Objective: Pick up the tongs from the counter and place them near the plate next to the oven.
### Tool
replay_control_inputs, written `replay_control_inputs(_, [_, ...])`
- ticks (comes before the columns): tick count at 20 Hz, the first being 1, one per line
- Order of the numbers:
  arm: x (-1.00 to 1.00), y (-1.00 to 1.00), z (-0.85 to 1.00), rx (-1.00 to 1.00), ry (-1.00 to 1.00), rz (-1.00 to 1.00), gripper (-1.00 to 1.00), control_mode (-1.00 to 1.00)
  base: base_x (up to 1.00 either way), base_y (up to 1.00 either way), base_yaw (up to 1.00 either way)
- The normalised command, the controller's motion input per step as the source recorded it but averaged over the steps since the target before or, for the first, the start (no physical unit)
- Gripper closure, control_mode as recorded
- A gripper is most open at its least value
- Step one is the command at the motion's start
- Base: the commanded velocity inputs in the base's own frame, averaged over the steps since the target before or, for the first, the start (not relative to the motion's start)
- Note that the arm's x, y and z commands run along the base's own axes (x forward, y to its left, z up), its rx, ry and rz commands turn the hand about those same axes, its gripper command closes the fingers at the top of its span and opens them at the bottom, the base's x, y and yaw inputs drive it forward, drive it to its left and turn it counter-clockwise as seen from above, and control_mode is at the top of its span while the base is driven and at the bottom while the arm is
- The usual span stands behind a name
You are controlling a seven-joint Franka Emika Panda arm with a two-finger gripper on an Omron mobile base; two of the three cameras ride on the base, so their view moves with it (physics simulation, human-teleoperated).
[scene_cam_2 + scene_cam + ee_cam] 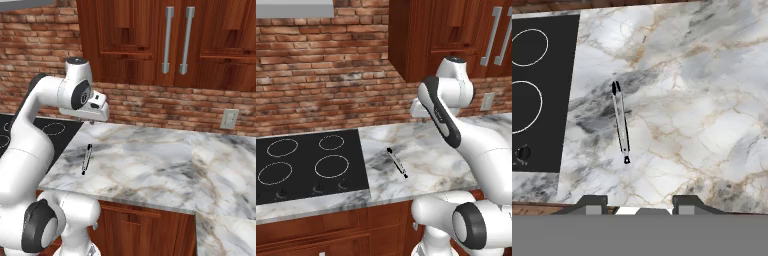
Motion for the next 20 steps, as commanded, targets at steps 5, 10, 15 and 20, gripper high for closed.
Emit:
replay_control_inputs(5, [-0.40, 0.04, -0.03, 0.00, -0.08, 0.00, -1.00, -1.00, 0.00, 0.00, 0.00])
replay_control_inputs(10, [-0.21, 0.15, -0.28, 0.00, 0.00, 0.00, -1.00, -1.00, 0.00, 0.00, 0.00])
replay_control_inputs(15, [0.13, 0.39, -0.23, -0.03, 0.21, 0.01, -1.00, -1.00, 0.00, 0.00, 0.00])
replay_control_inputs(20, [0.23, 0.32, -0.24, -0.06, 0.25, 0.07, -1.00, -1.00, 0.00, 0.00, 0.00])
